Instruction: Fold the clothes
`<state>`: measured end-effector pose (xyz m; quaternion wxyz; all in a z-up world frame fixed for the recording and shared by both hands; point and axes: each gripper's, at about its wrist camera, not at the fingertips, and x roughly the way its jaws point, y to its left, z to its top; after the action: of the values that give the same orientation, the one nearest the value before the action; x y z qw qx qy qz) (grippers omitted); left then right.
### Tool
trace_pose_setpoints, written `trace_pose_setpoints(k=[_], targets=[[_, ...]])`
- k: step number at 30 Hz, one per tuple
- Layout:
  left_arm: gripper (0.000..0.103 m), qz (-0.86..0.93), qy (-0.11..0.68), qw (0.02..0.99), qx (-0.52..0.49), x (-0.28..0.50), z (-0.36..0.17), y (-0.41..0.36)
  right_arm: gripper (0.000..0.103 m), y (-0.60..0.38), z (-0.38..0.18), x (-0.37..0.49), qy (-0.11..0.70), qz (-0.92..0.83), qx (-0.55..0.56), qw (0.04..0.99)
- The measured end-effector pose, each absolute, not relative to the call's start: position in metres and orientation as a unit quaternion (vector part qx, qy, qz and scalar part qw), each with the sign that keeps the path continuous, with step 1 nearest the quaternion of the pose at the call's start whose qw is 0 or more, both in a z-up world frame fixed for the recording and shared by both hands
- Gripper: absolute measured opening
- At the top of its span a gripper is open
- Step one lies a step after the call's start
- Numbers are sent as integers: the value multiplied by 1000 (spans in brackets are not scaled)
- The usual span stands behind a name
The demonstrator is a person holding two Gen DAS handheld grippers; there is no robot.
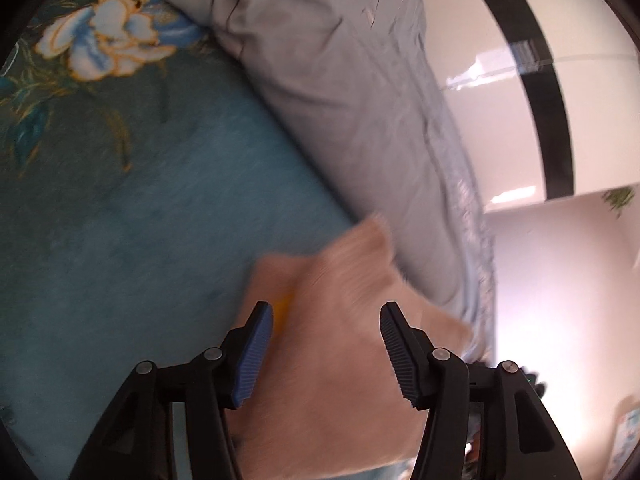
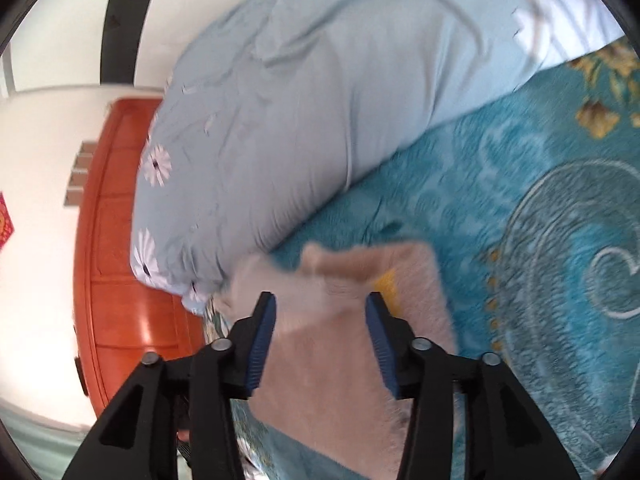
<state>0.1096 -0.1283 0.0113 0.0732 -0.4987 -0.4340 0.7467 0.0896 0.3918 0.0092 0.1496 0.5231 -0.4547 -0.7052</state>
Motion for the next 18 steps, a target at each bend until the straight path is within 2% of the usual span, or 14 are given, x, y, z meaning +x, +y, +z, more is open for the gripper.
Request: trace_pose_setpoints(k=[3,6,7,12,18], targets=[[60,740,-413,72,-526,119,-4,-119,53,395,-1,106,-445,-705,533,147],[61,725,-411,75,-547,126,-23,-110,63,398,-11,123,-436,-704,542,145],[64,722,-415,78,-548,127,-27,-109,67,398,-14,129,-433,-703,545,145],[69,700,-447,100,-547,126,-48,-102,70,387,-38,142,-425,-694,561,155],[76,699,-442,125,-548,117,-53,-88,73,372,-46,130,-416,-698,558,166]])
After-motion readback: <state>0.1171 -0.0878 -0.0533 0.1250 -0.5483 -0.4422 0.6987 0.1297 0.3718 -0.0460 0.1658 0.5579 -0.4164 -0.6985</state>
